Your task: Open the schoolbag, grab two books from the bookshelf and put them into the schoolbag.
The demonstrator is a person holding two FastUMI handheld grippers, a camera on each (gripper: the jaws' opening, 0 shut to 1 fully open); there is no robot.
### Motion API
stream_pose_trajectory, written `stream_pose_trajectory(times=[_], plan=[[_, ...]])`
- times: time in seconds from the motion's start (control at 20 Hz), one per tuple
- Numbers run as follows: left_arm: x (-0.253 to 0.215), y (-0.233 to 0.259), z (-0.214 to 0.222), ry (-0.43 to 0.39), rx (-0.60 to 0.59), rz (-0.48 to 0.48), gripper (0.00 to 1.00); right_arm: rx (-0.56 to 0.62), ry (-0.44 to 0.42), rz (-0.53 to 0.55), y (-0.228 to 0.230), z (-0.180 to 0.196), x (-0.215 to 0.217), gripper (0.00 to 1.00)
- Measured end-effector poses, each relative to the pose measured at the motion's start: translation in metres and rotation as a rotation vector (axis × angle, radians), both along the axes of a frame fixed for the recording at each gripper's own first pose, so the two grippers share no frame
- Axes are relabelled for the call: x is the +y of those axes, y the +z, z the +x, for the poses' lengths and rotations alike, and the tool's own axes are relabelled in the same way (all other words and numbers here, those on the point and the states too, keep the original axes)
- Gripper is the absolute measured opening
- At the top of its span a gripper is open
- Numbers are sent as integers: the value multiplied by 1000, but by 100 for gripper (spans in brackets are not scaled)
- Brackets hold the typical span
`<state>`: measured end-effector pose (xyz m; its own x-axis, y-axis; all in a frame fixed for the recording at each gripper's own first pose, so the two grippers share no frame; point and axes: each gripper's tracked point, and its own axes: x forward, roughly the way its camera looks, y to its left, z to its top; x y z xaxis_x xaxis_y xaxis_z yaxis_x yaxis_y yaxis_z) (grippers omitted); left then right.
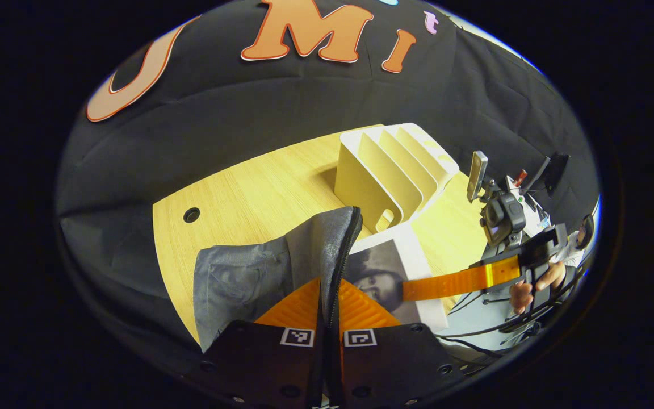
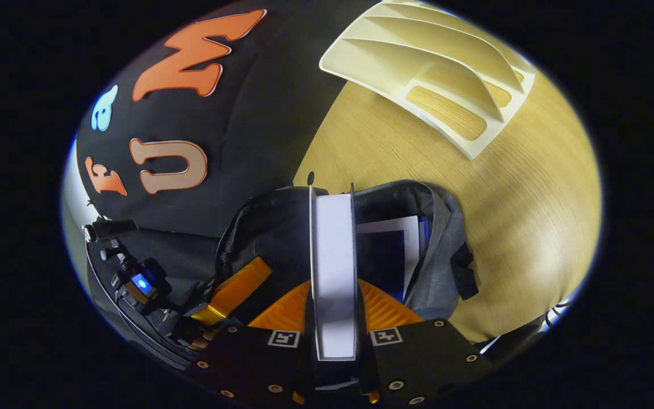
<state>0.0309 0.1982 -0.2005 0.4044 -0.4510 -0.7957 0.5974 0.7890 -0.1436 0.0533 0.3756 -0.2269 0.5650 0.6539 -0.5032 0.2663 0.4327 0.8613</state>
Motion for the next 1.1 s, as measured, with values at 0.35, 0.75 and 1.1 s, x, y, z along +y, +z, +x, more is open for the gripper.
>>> stream_pose_trajectory(times=[0.35, 0.75, 1.1], plan=[[-16, 2, -14, -16, -7, 4, 5, -30, -42, 65, -20, 22, 42, 30], [-15, -3, -14, 22, -7, 11, 5, 68, 56, -20, -49, 17, 58, 41], [-17, -5, -16, 133, -29, 36, 8, 16, 241, -155, -41, 5, 37, 64]])
